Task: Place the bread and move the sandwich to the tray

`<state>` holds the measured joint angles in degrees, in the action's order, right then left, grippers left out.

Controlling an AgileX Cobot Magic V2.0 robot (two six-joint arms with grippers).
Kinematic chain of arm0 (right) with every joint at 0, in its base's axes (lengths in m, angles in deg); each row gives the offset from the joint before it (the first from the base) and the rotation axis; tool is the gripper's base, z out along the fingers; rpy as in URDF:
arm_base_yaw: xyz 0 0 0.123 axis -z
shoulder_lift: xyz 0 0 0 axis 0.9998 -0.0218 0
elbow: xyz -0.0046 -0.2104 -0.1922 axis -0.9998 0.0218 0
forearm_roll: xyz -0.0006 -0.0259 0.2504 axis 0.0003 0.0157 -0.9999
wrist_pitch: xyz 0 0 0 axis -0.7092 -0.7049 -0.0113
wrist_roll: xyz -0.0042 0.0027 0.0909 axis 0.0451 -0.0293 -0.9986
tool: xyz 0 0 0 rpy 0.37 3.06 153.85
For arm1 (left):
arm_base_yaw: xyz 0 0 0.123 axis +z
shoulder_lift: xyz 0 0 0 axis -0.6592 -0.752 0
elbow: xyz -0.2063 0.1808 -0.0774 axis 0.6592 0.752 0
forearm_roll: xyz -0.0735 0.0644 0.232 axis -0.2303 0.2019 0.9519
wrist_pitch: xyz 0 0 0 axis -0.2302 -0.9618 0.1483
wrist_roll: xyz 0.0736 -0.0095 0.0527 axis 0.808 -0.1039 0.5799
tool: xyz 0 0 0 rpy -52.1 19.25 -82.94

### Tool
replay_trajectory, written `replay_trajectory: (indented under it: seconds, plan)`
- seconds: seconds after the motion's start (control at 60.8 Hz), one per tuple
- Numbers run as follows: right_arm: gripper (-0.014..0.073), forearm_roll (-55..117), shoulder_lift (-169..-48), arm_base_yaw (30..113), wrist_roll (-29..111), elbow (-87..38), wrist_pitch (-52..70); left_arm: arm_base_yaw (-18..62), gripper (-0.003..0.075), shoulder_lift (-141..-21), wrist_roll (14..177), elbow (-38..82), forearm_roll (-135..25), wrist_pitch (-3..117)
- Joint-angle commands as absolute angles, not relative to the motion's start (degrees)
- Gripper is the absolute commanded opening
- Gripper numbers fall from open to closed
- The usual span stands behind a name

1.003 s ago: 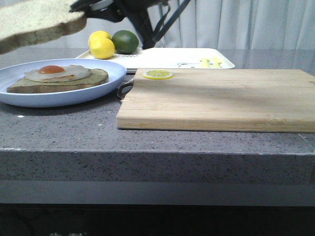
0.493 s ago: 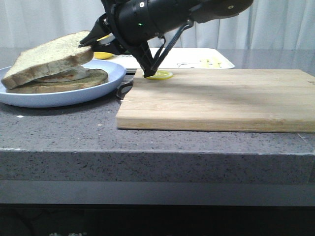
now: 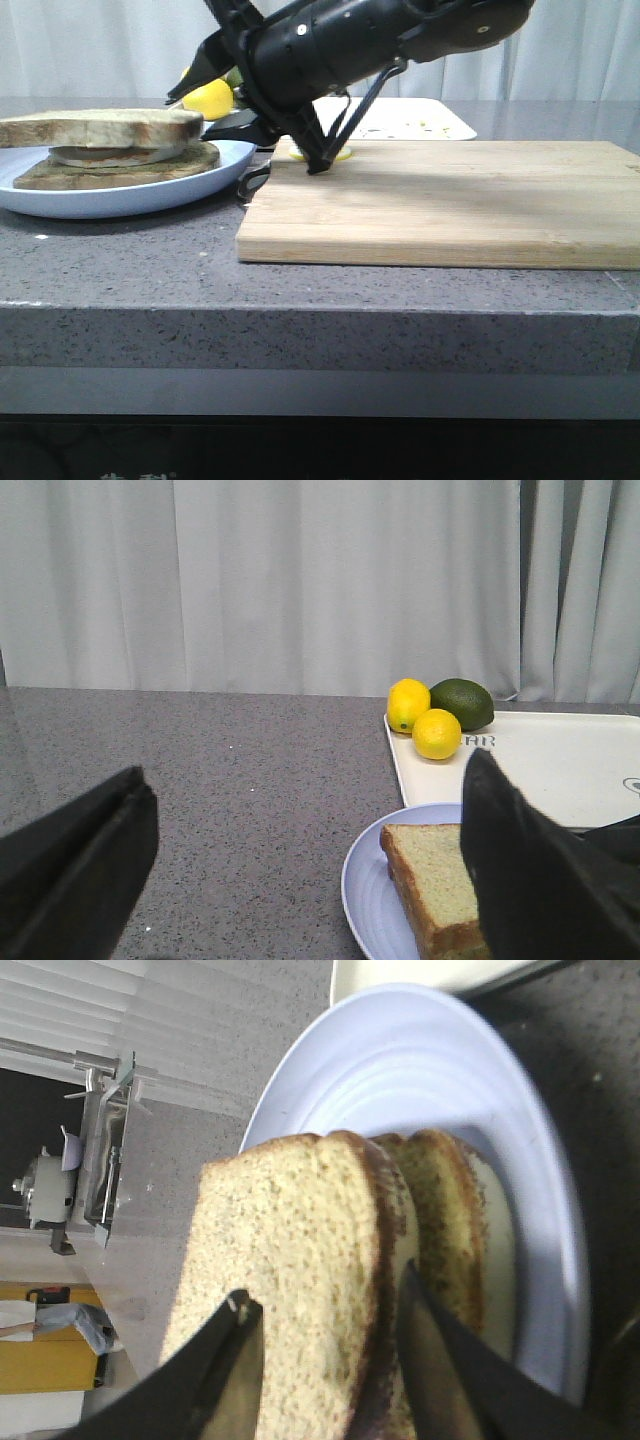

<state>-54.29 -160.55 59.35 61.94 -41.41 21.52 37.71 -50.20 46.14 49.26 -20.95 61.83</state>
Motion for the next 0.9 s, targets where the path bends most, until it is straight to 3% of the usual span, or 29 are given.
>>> replay_trajectory:
  seconds: [0.0, 0.345, 0.51, 0.641, 0.773, 0.888]
  plan:
    - [0.0353, -51.9, -153.9, 60.7, 62.2, -42.0, 24.7, 37.8, 0.0600, -50.9, 45.7, 47.3, -21.0, 66.4]
    - [0.0329, -27.0, -137.1, 67.8, 63.2, -38.2, 27.4, 37.8, 0.0600, -50.9, 45.7, 47.3, -21.0, 66.4]
    - [0.0124, -17.6, -130.8, 75.5, 63.1, -38.2, 35.9, 37.8, 0.0600, -50.9, 45.7, 47.3, -21.0, 66.4]
    - [-0.0127, -11.8, -127.2, 82.6, 63.0, -38.3, 41.9, 37.8, 0.0600, -50.9, 45.7, 47.3, -21.0, 66.4]
    - [-0.0109, 0.5, -123.4, 87.8, 59.7, -38.4, 43.5, 37.8, 0.0600, -50.9, 45.7, 47.3, -21.0, 66.4]
    - [-0.0109, 20.0, -118.8, 89.3, 47.5, -38.4, 41.5, 37.8, 0.0600, -50.9, 45.7, 47.3, -21.0, 66.4]
